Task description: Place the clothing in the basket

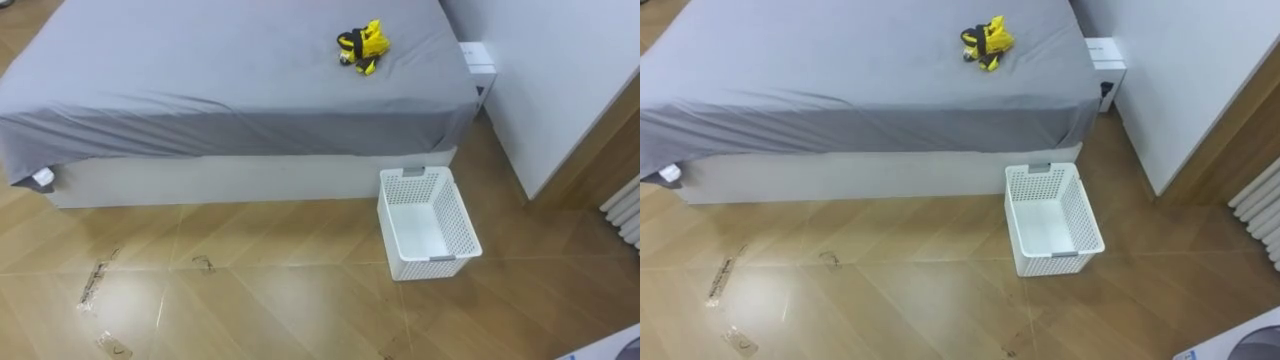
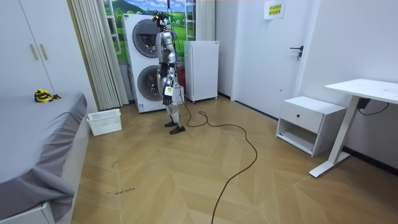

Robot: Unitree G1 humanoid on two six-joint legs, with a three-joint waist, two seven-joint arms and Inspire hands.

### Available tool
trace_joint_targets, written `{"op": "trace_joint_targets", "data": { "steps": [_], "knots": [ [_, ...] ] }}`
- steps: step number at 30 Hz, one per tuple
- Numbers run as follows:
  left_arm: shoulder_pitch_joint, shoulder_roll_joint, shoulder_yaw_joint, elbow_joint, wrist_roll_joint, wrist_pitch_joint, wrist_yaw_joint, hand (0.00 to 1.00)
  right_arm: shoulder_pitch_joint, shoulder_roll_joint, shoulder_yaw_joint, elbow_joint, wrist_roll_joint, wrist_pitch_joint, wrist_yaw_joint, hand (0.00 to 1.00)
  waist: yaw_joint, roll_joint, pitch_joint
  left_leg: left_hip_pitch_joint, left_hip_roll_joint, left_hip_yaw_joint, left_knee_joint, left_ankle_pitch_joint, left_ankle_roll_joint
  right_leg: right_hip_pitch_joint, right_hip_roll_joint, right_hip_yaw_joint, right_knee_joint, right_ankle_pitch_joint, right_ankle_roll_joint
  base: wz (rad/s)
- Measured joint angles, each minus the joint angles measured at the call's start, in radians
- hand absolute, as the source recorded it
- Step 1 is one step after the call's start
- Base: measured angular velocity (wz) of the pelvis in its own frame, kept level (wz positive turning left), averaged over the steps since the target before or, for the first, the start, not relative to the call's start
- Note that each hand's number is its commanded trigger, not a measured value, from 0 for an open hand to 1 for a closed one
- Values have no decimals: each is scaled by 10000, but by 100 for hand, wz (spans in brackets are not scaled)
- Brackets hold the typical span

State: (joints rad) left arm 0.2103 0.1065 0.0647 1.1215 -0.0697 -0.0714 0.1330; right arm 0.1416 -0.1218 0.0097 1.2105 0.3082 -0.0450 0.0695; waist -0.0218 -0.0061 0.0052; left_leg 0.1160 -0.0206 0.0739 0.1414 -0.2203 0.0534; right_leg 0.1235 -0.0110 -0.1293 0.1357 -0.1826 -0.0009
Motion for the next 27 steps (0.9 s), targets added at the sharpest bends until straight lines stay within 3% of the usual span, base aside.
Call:
{"op": "trace_joint_targets", "data": {
  "steps": [9, 11, 14, 16, 17, 18, 19, 20, 21, 22, 23, 24, 25, 27],
  "knots": [
    [-7, -15, 221, 22, -12, 7, -149, 0, -7, -2, -20, -28, -82, 0, -13, 0, 74, 33, -15, -9, 80, 216, -29, -24, -40, -135, 58, -18, 48, 1, -5, -6],
    [7, -28, 328, 20, -13, 21, -218, 0, -41, -4, -27, -80, -89, 25, -11, 0, 111, 43, -12, -145, 136, 245, 196, -150, -71, -275, 98, -132, 227, -54, -86, -14],
    [12, 7, 493, -4, -168, 83, -333, 0, -108, -13, -38, -90, -228, 30, 9, 0, 178, 52, -11, -697, 337, 374, 1307, -680, -174, -570, 187, -256, 716, -414, -192, -9],
    [-26, 50, 681, -17, -508, 158, -362, 0, -56, -15, -62, -90, -163, 27, 100, 0, 259, -6, -3, -1125, 473, 699, 2574, -942, -377, -743, 190, -362, 1130, -821, -379, 0],
    [-23, 53, 732, -30, -651, 183, -362, 0, -61, -13, -52, -100, -155, 17, 105, 0, 267, -45, -8, -1342, 528, 831, 3136, -940, -383, -715, 168, -359, 1180, -934, -439, 7],
    [-17, 70, 794, -38, -786, 181, -359, 0, -48, -26, -28, -91, -165, 17, 110, 0, 285, -17, -5, -1966, 738, 968, 4459, -902, -432, -649, 167, -268, 1221, -1030, -507, 19],
    [-18, 104, 795, -64, -950, 145, -353, 0, -56, -40, -38, -81, -164, 17, 60, 0, 250, -62, 60, -2765, 912, 940, 5861, -692, -459, -479, 183, -213, 1274, -1108, -594, 21],
    [-16, 106, 757, -92, -965, 134, -348, 0, -62, -64, -29, -79, -157, 19, 56, 0, 274, -52, 53, -3055, 919, 902, 6012, -691, -416, -415, 154, -169, 1293, -1177, -618, 23],
    [62, 91, 635, -92, -1047, 130, -345, 0, -41, -104, -39, -80, -154, 25, 14, 0, 253, -77, 41, -3607, 758, 882, 5484, -703, -389, -331, 62, -89, 1316, -1294, -630, 15],
    [163, 86, 493, -99, -1256, 128, -318, 0, -42, -127, -37, -77, -150, 34, -17, 0, 280, -128, 43, -4167, 572, 872, 4467, -545, -532, -359, -74, -61, 1423, -1467, -587, 9],
    [238, 80, 489, -110, -1319, 127, -306, 0, -45, -134, -39, -83, -170, 34, -15, 0, 297, -138, 32, -4429, 542, 858, 3877, -364, -659, -323, -103, -34, 1429, -1533, -565, -15],
    [404, 90, 503, -101, -1332, 129, -256, 0, -67, -132, -23, -87, -197, 35, -11, 0, 359, -125, 38, -4833, 550, 818, 2597, 207, -723, -212, -132, 49, 1435, -1685, -539, -24],
    [495, 103, 505, -89, -1334, 132, -233, 0, -53, -128, 9, -84, -196, 48, -9, 0, 426, -133, 33, -4972, 589, 813, 2069, 601, -718, -140, -171, 60, 1436, -1781, -528, -46],
    [741, 58, 508, 34, -1337, 157, -101, 0, -28, -146, 144, -74, -236, 202, -4, 0, 543, -159, 75, -5102, 602, 661, 795, 1906, -700, 377, -373, 331, 1368, -2213, -350, -47]
  ]
}}
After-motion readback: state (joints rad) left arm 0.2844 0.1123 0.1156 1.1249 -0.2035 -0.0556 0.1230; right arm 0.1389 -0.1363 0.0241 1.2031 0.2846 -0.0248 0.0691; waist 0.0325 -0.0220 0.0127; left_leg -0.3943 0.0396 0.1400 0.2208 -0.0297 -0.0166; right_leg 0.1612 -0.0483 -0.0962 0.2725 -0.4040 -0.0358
